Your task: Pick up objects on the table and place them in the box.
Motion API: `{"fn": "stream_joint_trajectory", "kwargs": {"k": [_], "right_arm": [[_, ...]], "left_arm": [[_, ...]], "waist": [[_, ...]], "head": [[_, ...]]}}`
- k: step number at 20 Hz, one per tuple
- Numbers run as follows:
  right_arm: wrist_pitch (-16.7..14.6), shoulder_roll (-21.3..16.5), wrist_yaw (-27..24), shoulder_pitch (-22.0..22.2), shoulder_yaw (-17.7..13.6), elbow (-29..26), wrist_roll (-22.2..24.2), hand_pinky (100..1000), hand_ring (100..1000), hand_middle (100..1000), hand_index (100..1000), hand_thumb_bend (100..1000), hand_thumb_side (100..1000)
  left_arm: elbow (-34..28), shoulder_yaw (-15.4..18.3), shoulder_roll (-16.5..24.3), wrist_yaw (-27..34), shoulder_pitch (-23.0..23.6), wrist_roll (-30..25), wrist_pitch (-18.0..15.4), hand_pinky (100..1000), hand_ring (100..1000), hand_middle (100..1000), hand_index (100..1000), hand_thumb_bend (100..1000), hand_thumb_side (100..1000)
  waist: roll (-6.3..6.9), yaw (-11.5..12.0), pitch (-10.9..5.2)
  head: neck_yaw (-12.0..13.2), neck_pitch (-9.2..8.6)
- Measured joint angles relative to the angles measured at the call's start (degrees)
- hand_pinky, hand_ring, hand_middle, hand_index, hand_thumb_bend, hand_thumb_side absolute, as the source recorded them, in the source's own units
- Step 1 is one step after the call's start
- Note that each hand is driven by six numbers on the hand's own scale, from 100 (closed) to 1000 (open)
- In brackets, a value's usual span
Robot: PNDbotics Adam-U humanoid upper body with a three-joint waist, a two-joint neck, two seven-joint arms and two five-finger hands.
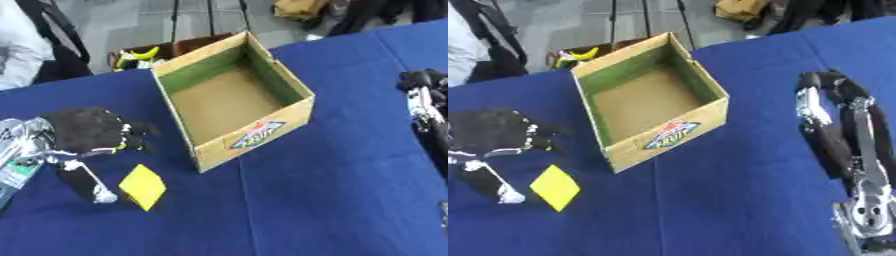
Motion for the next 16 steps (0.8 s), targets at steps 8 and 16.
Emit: {"fn": "stream_joint_trajectory", "kwargs": {"k": [8, 16], "right_arm": [[0.1, 0.0, 0.1, 0.5, 0.0, 0.0, -0.2, 946, 1000, 631, 738, 100, 765], [0.1, 0.0, 0.2, 0.5, 0.0, 0.0, -0.2, 946, 1000, 630, 737, 100, 764]], "left_arm": [[-1.7, -0.3, 1.0, 2.1, 0.1, 0.0, 0.0, 531, 712, 917, 872, 479, 523], [-1.5, -2.2, 1.0, 5.5, 0.5, 0.4, -0.4, 522, 711, 954, 911, 479, 497]], "waist": [[0.1, 0.3, -0.56], [0.12, 0.0, -0.76]], "head": [[0.2, -0.49], [0.6, -0.5]]}}
